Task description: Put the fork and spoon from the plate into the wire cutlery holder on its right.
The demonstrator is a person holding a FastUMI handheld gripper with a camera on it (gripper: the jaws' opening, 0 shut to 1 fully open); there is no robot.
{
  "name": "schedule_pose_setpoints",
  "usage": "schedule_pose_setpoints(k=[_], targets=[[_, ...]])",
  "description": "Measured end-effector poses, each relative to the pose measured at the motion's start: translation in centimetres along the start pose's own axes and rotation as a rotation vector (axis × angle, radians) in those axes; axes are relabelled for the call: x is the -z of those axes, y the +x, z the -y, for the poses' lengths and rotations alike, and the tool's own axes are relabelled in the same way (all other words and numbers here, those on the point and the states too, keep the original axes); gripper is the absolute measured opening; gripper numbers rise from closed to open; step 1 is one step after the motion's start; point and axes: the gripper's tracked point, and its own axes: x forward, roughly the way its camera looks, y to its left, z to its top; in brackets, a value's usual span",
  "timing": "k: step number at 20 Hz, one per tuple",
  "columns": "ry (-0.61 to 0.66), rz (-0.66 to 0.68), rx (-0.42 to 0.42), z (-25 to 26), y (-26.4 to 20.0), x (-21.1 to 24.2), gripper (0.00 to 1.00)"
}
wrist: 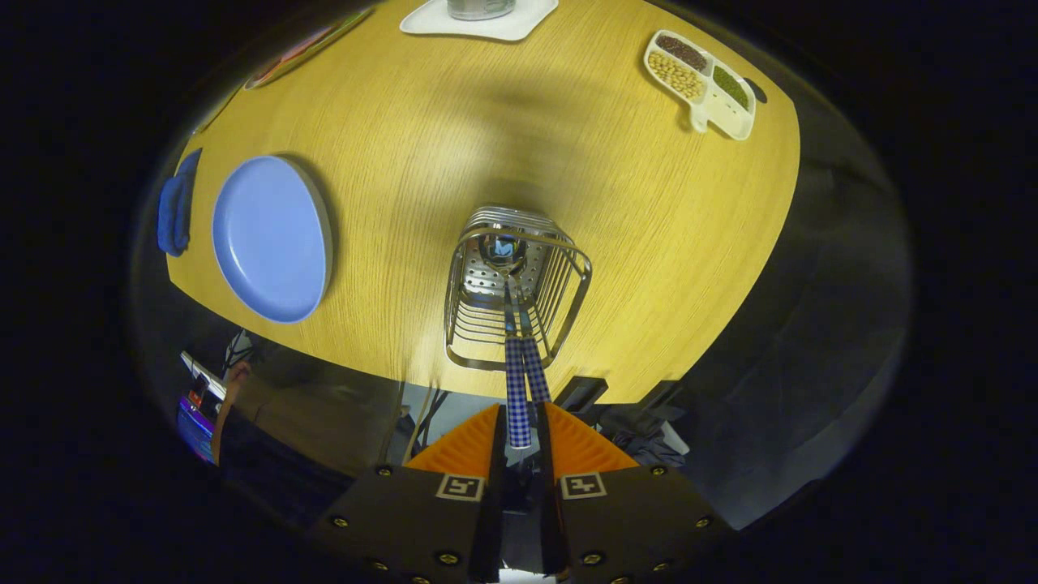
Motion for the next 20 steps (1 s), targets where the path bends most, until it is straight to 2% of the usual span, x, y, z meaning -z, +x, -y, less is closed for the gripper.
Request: schedule_pose_setpoints(k=[4, 8, 11, 13, 15, 18, 20], targets=[[0.006, 0.211, -0.030, -1.5, -2.9, 0.2, 0.20], [0.010, 0.428, -0.016, -4.0, -5.4, 1.2, 0.20], [0.065, 0.693, -0.003, -6.0, -8.2, 0.1, 0.20], [0.087, 0.957, -0.057, -9.0, -11.9, -0.8, 0.20], [0.129, 1.159, -0.075, -11.3, -15.3, 0.5, 0.20], [0.140, 1.347, -0.137, -15.1, -17.8, 1.9, 0.20], [0.122, 1.467, -0.095, -16.1, -19.3, 3.1, 0.20]])
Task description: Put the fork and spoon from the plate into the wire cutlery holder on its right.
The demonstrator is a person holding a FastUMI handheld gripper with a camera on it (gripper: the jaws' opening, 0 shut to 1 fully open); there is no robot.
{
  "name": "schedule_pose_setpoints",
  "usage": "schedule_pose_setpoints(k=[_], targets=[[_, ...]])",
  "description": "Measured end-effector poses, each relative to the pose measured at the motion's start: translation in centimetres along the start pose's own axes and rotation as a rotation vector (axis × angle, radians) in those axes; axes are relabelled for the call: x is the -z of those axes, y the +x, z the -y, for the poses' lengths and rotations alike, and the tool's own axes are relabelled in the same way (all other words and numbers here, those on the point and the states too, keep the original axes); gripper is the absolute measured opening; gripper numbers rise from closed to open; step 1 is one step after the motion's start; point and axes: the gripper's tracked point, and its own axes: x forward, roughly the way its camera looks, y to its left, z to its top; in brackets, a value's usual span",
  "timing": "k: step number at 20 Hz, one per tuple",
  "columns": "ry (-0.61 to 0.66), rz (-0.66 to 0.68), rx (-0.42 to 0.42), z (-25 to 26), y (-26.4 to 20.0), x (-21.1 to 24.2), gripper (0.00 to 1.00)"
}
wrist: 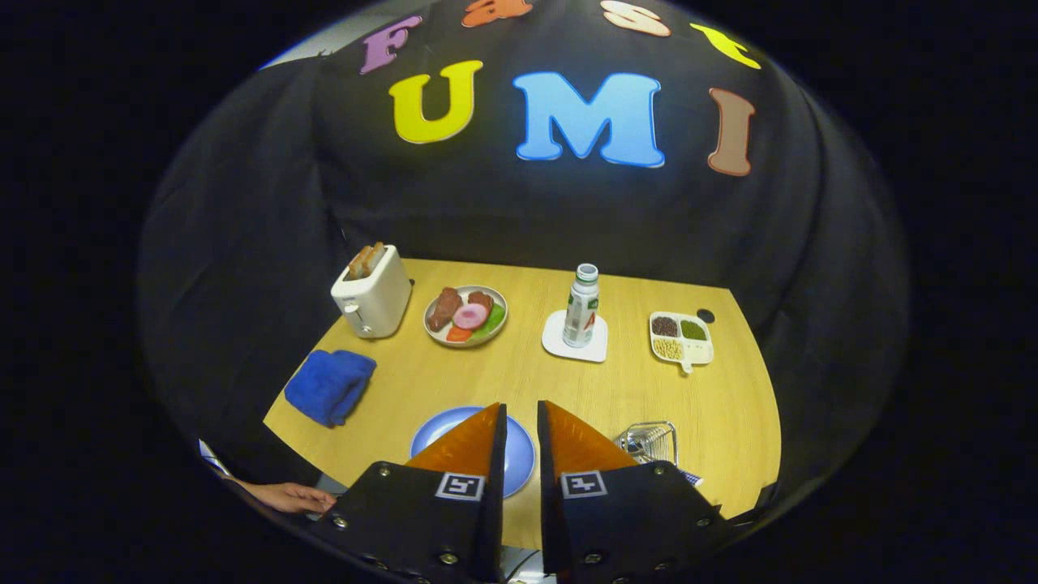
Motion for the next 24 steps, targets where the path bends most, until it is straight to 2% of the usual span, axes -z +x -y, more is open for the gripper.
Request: schedule_pose_setpoints(k=[2, 4, 6, 8, 10, 12, 16, 24], targets=[[-0.022, 0.136, 0.014, -2.1, -1.5, -2.5, 0.20], [-0.035, 0.180, 0.052, -3.3, -2.3, -3.3, 0.20], [-0.014, 0.216, 0.034, -5.3, -3.0, -4.0, 0.20], [-0.004, 0.282, 0.086, -5.3, -4.0, -4.6, 0.20], [-0.020, 0.354, 0.146, -6.0, -5.1, -5.2, 0.59], [-0.026, 0.427, 0.189, -5.8, -4.4, -5.9, 0.98], [0.076, 0.569, 0.273, -6.4, -6.1, -6.8, 0.97], [-0.033, 0.625, 0.271, -8.9, -7.2, -7.6, 0.97]])
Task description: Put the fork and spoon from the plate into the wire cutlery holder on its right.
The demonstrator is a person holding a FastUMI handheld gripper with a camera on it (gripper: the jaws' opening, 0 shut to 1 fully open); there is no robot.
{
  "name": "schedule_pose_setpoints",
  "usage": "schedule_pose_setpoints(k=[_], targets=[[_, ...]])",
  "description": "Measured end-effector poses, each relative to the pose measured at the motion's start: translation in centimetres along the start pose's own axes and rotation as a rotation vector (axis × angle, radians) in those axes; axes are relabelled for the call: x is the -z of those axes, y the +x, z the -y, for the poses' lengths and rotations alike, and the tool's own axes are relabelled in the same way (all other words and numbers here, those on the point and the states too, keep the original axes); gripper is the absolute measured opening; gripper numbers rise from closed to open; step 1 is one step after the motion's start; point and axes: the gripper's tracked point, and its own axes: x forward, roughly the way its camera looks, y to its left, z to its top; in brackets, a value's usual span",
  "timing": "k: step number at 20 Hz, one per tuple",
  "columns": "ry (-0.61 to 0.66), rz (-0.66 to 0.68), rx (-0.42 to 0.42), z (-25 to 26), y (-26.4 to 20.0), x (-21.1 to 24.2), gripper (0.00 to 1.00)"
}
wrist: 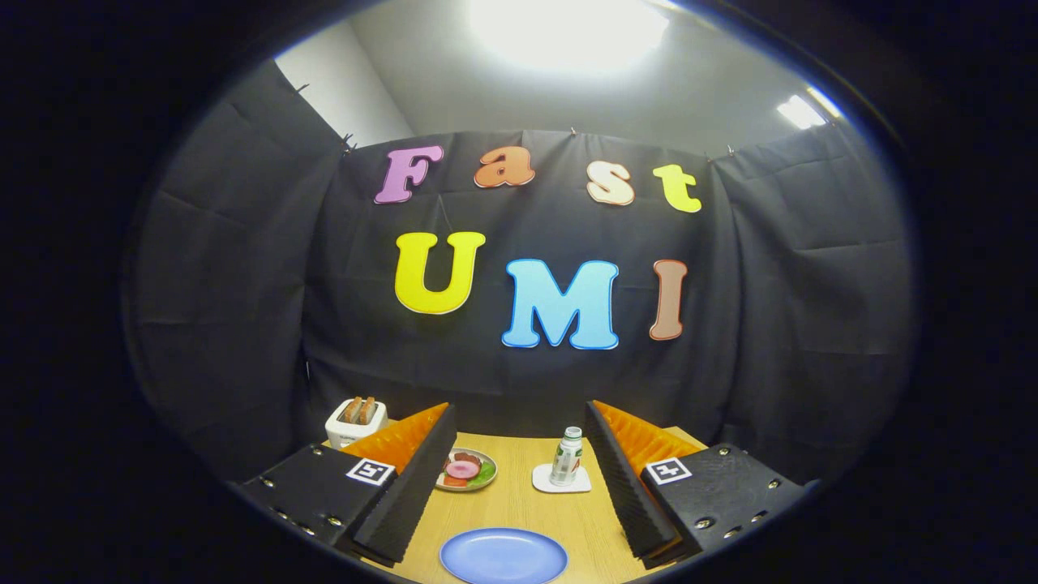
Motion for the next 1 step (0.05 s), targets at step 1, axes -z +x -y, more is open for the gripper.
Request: schedule_pose_setpoints(k=[1], targets=[[-0.004, -0.005, -0.001, -0.15, -0.03, -0.05, 0.97]])
